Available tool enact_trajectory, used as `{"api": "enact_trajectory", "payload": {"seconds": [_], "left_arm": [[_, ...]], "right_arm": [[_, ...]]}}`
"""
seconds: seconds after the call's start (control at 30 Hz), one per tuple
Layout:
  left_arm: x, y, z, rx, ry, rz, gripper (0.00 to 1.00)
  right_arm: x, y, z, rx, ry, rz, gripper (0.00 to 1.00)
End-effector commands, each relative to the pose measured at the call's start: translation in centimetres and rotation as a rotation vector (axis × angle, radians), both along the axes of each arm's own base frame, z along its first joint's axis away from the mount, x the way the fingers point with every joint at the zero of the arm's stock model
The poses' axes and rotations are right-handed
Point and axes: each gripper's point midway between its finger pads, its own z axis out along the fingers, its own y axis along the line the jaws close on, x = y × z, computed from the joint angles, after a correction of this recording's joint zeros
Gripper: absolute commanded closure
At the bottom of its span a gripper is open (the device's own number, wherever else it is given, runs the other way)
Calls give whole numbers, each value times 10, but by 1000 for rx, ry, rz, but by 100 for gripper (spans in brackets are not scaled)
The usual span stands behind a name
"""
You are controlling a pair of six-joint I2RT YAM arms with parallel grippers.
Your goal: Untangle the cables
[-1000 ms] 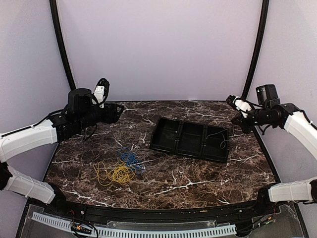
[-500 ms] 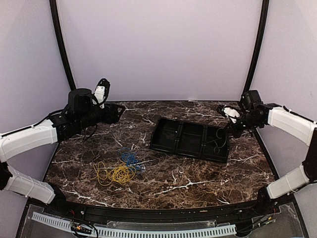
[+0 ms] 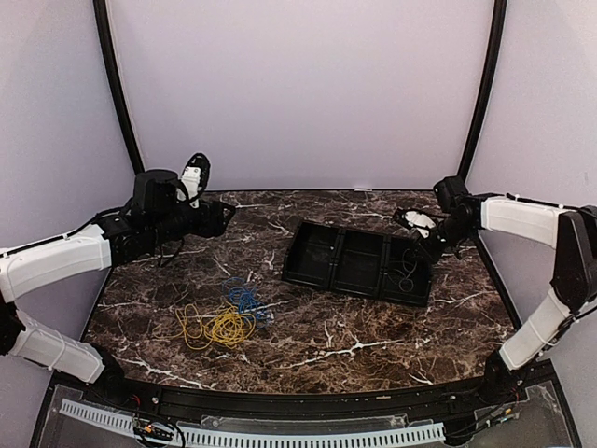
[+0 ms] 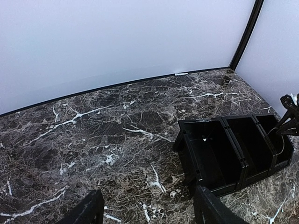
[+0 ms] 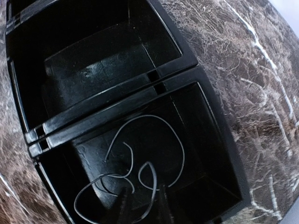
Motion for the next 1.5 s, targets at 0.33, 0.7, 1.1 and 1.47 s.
{"api": "enact_trajectory", "payload": {"seconds": [0.33, 0.7, 1.1, 1.47], "left_arm": [[-23, 25, -40, 20, 206, 94, 32], [-73, 41, -109, -19, 483, 130, 43], [-112, 56, -153, -53, 707, 221, 52], [-147, 55, -172, -198, 842, 236, 59]], "right_arm": [[4, 17, 95, -71, -224, 79, 47], [-35, 172, 104, 45, -258, 519, 65], [-120, 344, 62, 139, -205, 894, 62], [-180, 410, 7, 158, -175, 1017, 44]]}}
